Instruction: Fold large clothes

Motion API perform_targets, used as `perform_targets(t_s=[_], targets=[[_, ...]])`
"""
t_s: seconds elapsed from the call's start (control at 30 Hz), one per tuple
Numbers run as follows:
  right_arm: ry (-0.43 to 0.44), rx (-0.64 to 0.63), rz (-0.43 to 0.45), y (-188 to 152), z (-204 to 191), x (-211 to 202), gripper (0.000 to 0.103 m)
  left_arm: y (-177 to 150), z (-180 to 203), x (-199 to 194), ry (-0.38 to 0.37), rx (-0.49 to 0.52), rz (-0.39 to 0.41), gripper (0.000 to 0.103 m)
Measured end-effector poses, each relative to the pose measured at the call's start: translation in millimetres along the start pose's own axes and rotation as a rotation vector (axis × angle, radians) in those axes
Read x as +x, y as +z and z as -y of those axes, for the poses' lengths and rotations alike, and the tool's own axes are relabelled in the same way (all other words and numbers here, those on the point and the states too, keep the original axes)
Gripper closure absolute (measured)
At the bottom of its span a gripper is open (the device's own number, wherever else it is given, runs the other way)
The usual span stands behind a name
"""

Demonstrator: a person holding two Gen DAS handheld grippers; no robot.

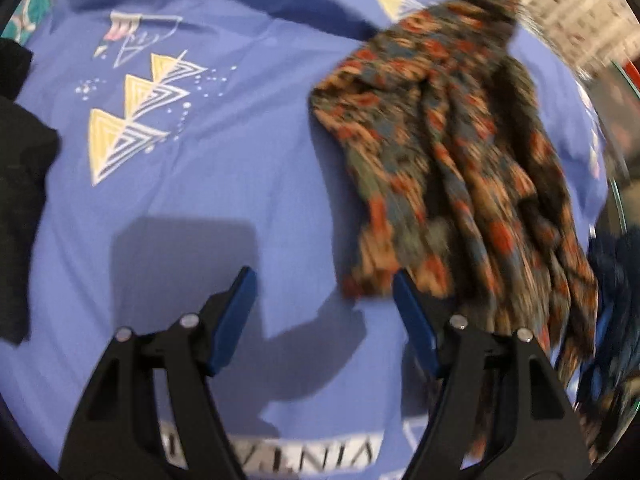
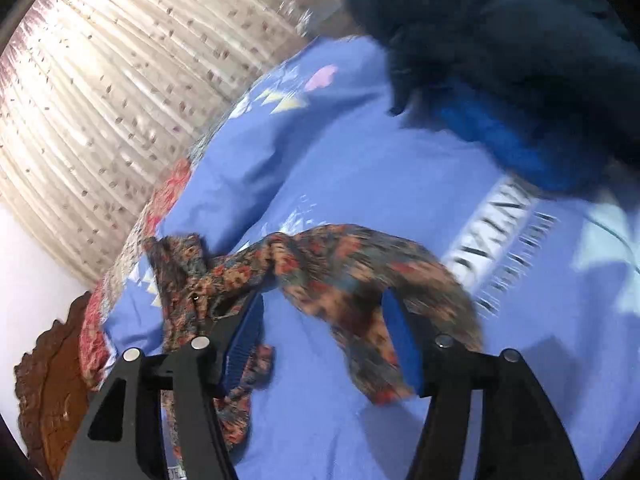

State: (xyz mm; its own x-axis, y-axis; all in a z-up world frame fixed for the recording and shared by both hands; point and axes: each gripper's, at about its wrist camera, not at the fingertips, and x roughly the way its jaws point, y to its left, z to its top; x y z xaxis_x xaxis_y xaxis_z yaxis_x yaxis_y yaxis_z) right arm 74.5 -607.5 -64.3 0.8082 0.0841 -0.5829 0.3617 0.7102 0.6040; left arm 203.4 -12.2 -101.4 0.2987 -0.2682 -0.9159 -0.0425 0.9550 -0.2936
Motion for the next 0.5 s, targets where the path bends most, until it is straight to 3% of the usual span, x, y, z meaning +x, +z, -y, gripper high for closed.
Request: perform_targets(t_s=[0.07, 0.17, 0.2, 0.23, 0.27, 0.33, 0.4, 0.43, 0.5], targets=[[0.019, -0.081, -0.032, -13.0, -16.2, 7.2, 0.023, 9.2, -2.9, 13.7, -0.017, -0.045, -0.022, 0.035], [0.095, -0.276, -0.164, -30.1, -67.2, 41.1, 0.021, 11.8, 4.9, 24.7, 0.009, -0.078, -0.001, 0.035], [0.117, -0.335, -0.193, -36.0, -83.0, 53.2, 0.020, 12.5, 8.7, 24.3, 0.010, -0.071, 0.016, 0.048], [0.119, -0.400, -0.222, -42.9, -103.0, 72.7, 0.019, 12.5, 13.4, 22.1, -0.014, -0.056, 0.042, 0.068], [0.103, -0.445, -0.238, -46.1, -114.0, 88.5, 0.017, 13.5, 15.8, 19.7, -0.065, -0.045, 0.054, 0.097], [0.037, -0.531, -0.277, -54.8, -131.6, 123.6, 0.016, 17.3, 14.5, 4.2, -0.090, -0.046, 0.114, 0.098], [-0.031, -0.548, -0.383, -60.8, -140.5, 167.2, 0.019, 22.7, 5.3, -26.4, -0.064, -0.033, 0.207, 0.099], [-0.014, -0.521, -0.412, -60.0, -142.2, 177.8, 0.025, 27.1, -1.6, -40.9, -0.069, -0.041, 0.239, 0.099], [0.009, -0.531, -0.392, -54.1, -147.3, 177.7, 0.067, 41.6, -33.0, -84.3, -0.069, -0.097, 0.321, 0.099]])
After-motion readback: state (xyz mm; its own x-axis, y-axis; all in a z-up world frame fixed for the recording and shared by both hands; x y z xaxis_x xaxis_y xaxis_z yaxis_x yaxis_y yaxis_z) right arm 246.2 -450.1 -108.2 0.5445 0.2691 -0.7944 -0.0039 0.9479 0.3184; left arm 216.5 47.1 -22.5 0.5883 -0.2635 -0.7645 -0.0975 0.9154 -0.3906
